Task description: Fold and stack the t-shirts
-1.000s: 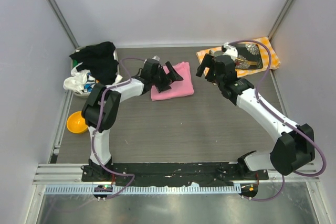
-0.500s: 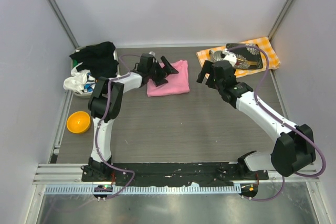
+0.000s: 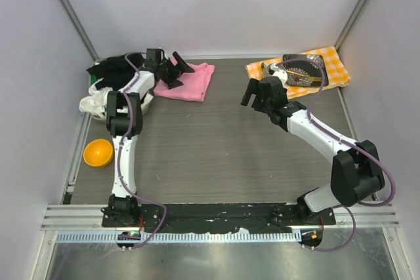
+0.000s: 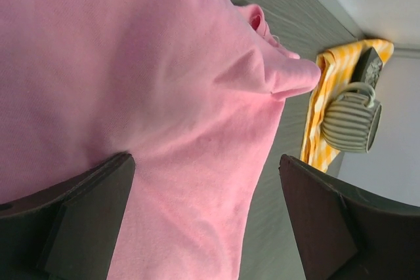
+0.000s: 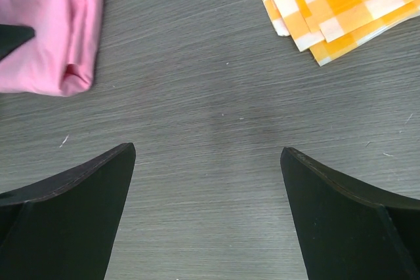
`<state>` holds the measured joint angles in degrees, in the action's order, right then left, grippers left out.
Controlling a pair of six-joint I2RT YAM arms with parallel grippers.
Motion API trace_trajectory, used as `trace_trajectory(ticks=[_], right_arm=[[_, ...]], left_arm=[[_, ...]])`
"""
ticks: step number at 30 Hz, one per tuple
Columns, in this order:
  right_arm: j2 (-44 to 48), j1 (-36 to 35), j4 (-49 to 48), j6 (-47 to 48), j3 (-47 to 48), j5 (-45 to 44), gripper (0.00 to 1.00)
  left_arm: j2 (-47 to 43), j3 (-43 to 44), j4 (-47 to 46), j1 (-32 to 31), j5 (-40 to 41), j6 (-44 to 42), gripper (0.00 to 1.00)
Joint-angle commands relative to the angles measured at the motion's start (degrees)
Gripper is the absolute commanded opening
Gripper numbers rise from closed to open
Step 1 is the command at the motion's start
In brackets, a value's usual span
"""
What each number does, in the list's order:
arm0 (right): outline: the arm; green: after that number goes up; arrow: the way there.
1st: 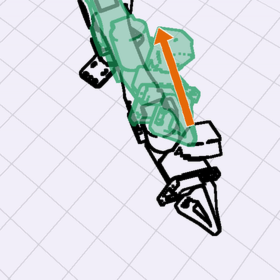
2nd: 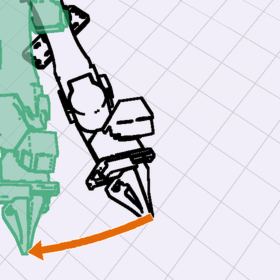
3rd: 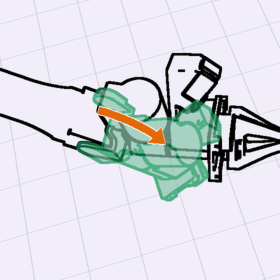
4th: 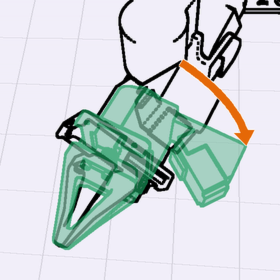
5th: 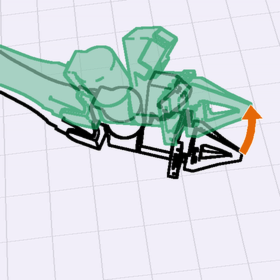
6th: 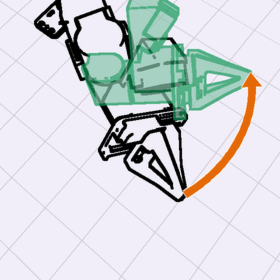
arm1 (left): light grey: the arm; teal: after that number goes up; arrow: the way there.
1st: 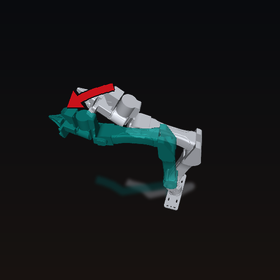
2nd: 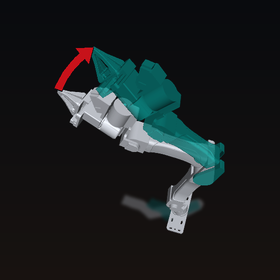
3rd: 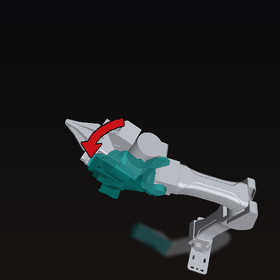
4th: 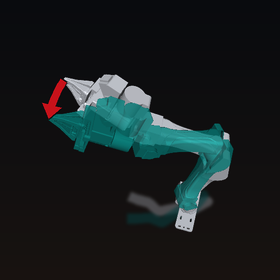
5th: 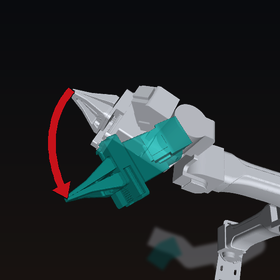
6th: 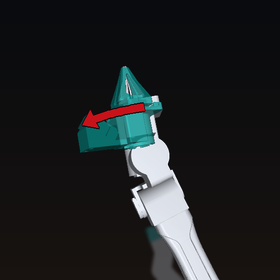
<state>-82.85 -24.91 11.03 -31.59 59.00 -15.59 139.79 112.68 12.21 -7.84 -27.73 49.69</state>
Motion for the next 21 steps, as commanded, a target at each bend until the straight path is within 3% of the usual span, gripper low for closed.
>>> trace_trajectory(ticks=[1, 8, 15, 21], right_arm=[[-1.17, -0.14, -3.03, -0.22, 1.73, -0.05, 0.99], [-1.09, -0.14, -3.99, 1.62, 3.31, -2.41, 1.0], [1.72, -0.23, -2.94, 3.64, 5.33, -5.5, 1.0], [4.97, -0.32, 1.01, 4.88, 7.27, -5.76, 1.0]], left_arm=[[3.3, 2.98, 13.36, 3.09, 3.73, -6.45, 0.99], [-4.33, -1.75, 10.3, 3.0, 0.05, -3.99, 1.0], [-22.87, -10.28, 6.08, -0.42, 1.09, -3.9, 1.0], [-39.92, -15.03, 10.01, -1.57, 3.99, -6.18, 1.0]])
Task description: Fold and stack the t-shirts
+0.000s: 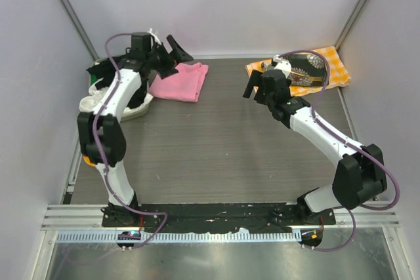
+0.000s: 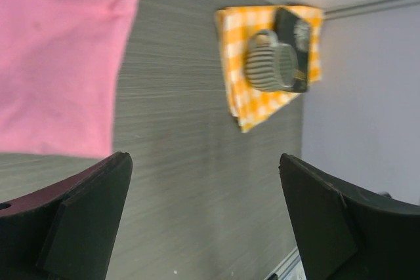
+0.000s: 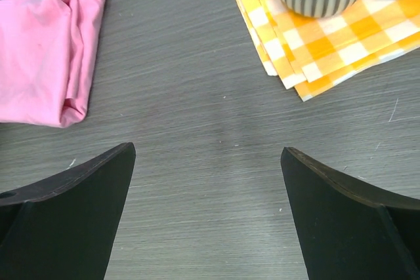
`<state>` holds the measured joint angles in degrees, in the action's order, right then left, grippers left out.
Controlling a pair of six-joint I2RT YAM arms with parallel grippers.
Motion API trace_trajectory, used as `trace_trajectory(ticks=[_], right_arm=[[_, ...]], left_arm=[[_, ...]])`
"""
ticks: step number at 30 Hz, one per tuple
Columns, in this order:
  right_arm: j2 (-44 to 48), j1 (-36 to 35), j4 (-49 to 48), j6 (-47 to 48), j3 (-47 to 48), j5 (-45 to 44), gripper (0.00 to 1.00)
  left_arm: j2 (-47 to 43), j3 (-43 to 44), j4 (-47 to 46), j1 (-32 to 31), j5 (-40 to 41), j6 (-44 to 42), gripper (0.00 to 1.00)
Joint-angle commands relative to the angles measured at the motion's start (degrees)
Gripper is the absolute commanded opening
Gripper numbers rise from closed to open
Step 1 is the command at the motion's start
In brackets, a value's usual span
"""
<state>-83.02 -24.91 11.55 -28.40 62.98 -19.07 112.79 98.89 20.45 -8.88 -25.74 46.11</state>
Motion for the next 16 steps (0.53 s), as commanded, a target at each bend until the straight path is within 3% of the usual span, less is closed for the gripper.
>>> trace_trajectory(ticks=[1, 12, 16], right_arm=[[6.81, -0.32, 0.66, 1.86, 3.11, -2.2, 1.0], [15.78, -1.45, 7.68, 7.29, 3.11, -5.18, 1.0], [14.73, -6.46, 11.47, 9.94, 6.36, -20.71, 1.0]], left_arm=[[-15.04, -2.12, 2.66, -0.69, 3.4, -3.12, 1.0], [-49.99, -21.8, 14.18, -0.7, 19.75, -11.12, 1.0], [-60.04, -30.23, 15.59, -0.7, 22.65, -12.09, 1.0]])
